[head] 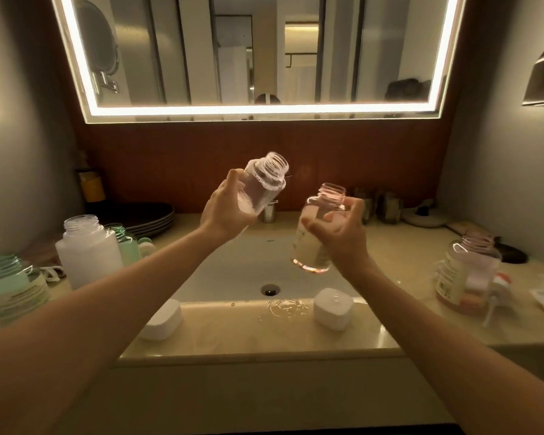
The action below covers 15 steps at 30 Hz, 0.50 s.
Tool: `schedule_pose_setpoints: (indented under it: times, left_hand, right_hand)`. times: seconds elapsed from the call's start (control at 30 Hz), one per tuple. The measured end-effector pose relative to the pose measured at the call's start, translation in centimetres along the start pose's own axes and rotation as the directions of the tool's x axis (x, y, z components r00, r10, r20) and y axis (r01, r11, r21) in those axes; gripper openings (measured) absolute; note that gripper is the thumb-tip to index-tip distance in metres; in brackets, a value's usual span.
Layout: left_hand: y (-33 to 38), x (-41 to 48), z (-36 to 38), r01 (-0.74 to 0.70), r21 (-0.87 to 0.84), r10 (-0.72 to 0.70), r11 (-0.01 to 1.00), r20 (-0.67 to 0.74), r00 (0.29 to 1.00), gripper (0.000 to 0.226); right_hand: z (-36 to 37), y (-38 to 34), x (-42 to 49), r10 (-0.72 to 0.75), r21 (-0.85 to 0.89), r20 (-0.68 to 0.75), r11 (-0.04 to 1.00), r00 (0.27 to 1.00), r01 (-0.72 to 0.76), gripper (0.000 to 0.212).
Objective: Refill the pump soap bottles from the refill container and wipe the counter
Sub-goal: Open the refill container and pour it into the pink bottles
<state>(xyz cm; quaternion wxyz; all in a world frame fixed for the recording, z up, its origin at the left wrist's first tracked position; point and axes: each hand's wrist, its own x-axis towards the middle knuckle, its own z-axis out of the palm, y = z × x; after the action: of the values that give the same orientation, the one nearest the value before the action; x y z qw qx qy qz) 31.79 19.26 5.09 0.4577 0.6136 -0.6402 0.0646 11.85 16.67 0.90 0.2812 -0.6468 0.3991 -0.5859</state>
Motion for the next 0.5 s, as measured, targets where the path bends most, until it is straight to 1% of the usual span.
schedule_pose_setpoints:
  times: [0.1, 0.2, 0.27, 0.37, 0.5]
  left_hand:
    - [2.4, 0.6, 1.8, 0.112, -0.211, -0.105, 0.971, 0.045, 0.993, 0.068]
    - [5.0, 0.7, 4.9, 0.221, -0.391, -0.186, 0.893, 0.125, 0.975, 0.070]
    - [6.6, 0.6, 7.3, 0.263, -0.488, -0.191, 0.832, 0.193, 0.963, 0.070]
    - [8.8, 0.5, 10.6, 0.309, -0.537, -0.152, 0.785, 0.316, 0.936, 0.071]
    - [11.0, 1.0, 14.6, 0.394, -0.566, -0.147, 0.724, 0.431, 0.890, 0.070]
  right_hand:
    - [-3.6, 0.8, 0.6, -0.005, -0.077, -0.084, 0.997, 0.996, -0.001, 0.072]
    - [-7.4, 2.8, -0.1, -0.039, -0.236, -0.117, 0.972, 0.992, 0.010, 0.072]
    - [-9.6, 4.3, -0.8, -0.051, -0.317, -0.128, 0.948, 0.991, 0.008, 0.073]
    - [-12.3, 6.2, -1.6, -0.056, -0.406, -0.158, 0.914, 0.986, -0.013, 0.075]
    - [-14.4, 7.9, -2.5, -0.069, -0.458, -0.194, 0.888, 0.978, -0.029, 0.078]
